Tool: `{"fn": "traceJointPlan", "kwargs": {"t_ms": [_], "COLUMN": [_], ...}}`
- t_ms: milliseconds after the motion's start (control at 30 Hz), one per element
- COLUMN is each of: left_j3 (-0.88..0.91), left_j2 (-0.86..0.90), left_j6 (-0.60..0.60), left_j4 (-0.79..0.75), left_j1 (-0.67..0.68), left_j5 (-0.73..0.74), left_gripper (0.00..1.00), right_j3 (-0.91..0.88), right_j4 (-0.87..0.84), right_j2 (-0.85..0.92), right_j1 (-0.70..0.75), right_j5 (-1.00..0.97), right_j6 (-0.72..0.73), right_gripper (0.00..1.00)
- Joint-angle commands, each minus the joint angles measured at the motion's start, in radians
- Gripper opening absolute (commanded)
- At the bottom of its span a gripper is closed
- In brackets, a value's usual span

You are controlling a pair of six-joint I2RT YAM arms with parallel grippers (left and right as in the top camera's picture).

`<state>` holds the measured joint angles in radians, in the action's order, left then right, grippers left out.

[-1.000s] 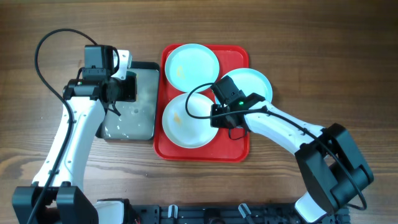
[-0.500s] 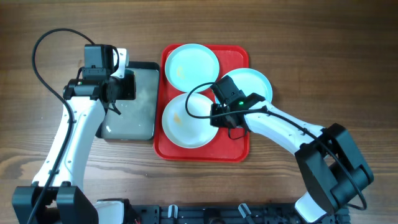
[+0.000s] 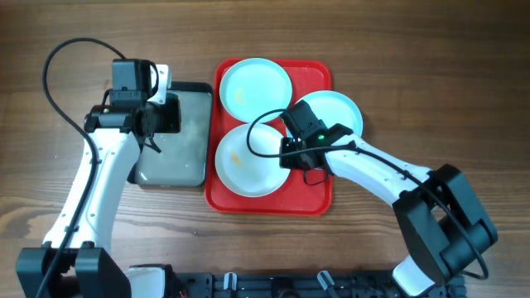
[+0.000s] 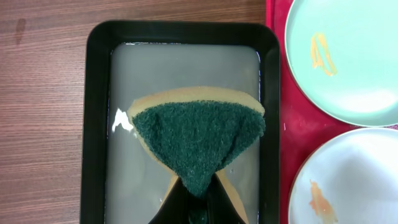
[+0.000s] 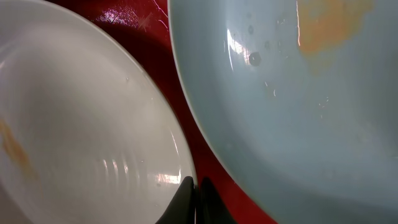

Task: Clean dirty plates on tray and stack at the side
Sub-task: 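Dip and rub the held sponge in the black water tray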

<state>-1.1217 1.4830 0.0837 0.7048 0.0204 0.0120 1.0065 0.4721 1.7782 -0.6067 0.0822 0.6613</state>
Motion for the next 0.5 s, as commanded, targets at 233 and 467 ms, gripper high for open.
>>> {"fn": "traceJointPlan", "kwargs": {"t_ms": [233,467], "left_j3": [-0.004,-0.004], "left_j2": [0.004,0.004], "left_j6": [-0.197,-0.196], "left_j4": [-0.005,0.001], "left_j1": [0.005,0.005], "left_j5": [-0.178,-0.167], "left_gripper": [0.04,0.04], "right_j3": [-0.005,-0.005], "right_j4": [-0.008,-0.008], "right_j2": [-0.017,-0.017], "right_j1": [0.004,0.004], "right_j5": [-0.014,-0.014], "right_j6": [0.004,0.004], "right_gripper": [0.04,0.04]}}
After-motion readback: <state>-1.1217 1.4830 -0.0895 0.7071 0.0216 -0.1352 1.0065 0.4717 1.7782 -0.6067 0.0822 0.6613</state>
